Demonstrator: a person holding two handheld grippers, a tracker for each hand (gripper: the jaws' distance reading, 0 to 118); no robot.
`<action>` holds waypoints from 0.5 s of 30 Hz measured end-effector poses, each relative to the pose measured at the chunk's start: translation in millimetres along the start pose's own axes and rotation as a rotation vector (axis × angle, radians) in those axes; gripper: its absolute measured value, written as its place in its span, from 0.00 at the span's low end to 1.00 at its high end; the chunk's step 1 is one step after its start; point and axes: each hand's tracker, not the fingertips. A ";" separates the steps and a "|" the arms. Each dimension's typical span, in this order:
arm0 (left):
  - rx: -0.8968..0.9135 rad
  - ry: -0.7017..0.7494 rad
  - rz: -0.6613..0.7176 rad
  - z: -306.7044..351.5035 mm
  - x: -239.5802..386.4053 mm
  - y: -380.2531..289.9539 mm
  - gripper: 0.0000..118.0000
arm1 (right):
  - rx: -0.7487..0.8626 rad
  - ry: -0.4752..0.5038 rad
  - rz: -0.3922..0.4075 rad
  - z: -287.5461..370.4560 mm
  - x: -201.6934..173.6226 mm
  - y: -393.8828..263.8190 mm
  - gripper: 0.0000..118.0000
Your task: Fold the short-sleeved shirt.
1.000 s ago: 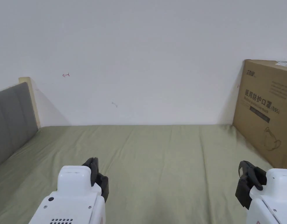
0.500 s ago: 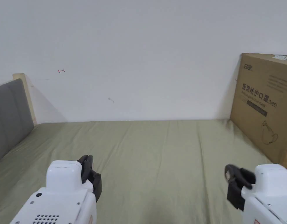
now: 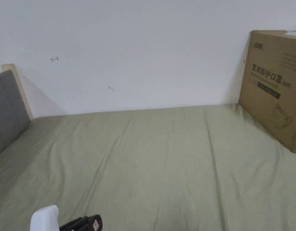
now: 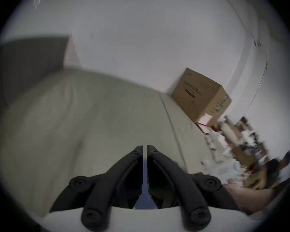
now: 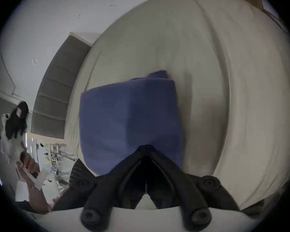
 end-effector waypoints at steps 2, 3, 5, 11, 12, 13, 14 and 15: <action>-0.112 -0.087 0.145 -18.8 -21.6 -9.1 0.05 | 0.004 0.006 -0.009 1.0 3.3 1.3 0.00; -0.162 -0.124 0.194 -28.3 -31.8 -13.5 0.05 | 0.001 0.006 -0.010 1.3 4.5 2.1 0.00; -0.220 -0.207 0.254 -44.7 -46.3 -25.2 0.07 | -0.008 0.006 0.006 1.7 5.1 2.4 0.00; -0.385 -0.354 0.409 -104.0 -80.9 -63.7 0.98 | -0.010 -0.006 0.025 -2.7 1.7 0.4 0.00; -0.354 -0.353 0.415 -108.8 -86.9 -66.0 0.99 | -0.004 -0.006 0.027 -1.9 1.6 -1.4 0.00; -0.401 -0.330 0.423 -115.4 -90.9 -74.6 1.00 | 0.000 -0.005 0.027 -1.2 2.0 -2.3 0.00; -0.435 -0.320 0.446 -124.6 -93.5 -81.9 1.00 | 0.003 -0.003 0.024 -1.4 3.4 -1.8 0.00; -0.468 -0.340 0.467 -133.5 -96.0 -89.8 1.00 | 0.004 0.000 0.018 -1.4 3.8 -1.9 0.00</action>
